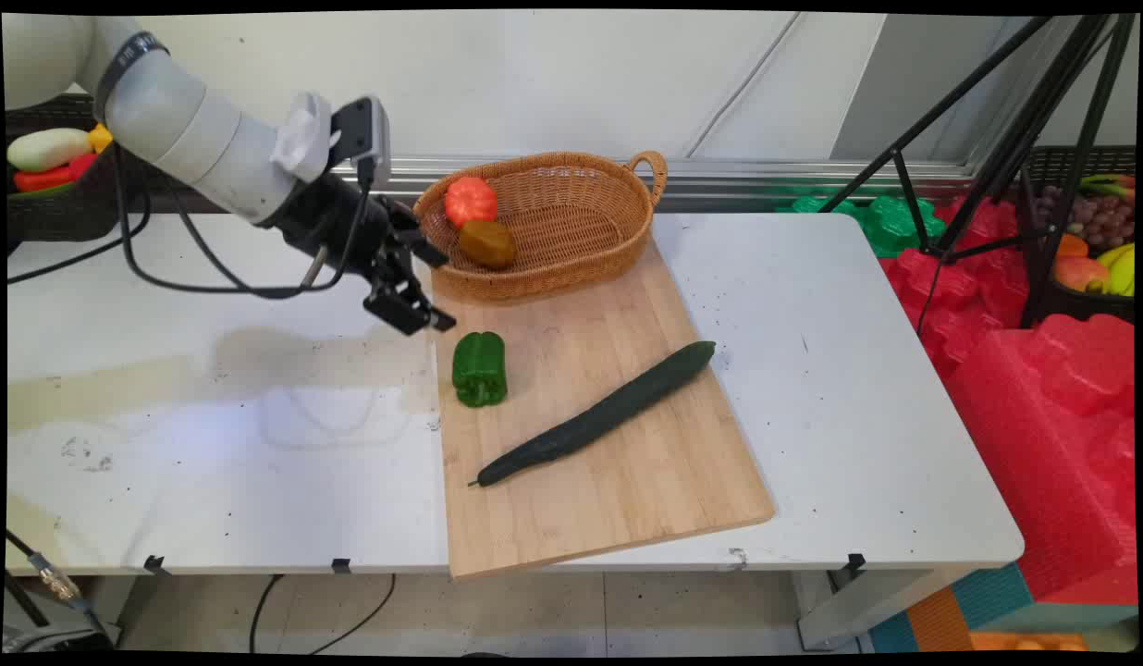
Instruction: Pick up the potato from the vegetable basket
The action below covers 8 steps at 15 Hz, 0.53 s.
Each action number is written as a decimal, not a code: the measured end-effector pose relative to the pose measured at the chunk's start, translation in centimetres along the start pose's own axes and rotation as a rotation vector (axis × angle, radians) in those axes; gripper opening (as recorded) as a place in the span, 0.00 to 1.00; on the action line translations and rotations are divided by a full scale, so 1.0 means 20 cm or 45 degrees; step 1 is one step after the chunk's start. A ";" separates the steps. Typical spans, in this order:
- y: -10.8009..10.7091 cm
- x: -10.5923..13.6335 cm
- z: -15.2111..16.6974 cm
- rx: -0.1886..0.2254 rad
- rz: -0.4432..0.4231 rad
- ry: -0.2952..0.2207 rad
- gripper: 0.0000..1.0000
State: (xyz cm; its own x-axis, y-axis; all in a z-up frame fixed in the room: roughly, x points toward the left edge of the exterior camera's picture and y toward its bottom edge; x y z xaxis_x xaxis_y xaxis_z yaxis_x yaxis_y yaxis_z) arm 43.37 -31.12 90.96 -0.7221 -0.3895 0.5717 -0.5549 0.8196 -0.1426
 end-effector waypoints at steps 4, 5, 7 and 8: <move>-0.11 0.05 0.00 0.077 -0.051 0.012 1.00; -0.13 0.05 0.01 0.090 -0.054 0.011 1.00; -0.21 0.08 0.03 0.129 -0.059 -0.002 1.00; -0.25 0.10 0.05 0.147 -0.062 -0.008 1.00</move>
State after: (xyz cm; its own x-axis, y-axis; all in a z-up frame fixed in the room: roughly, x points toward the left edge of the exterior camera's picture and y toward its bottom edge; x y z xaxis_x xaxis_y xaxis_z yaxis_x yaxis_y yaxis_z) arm 44.30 -36.47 92.07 -0.6957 -0.4303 0.5751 -0.6329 0.7459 -0.2075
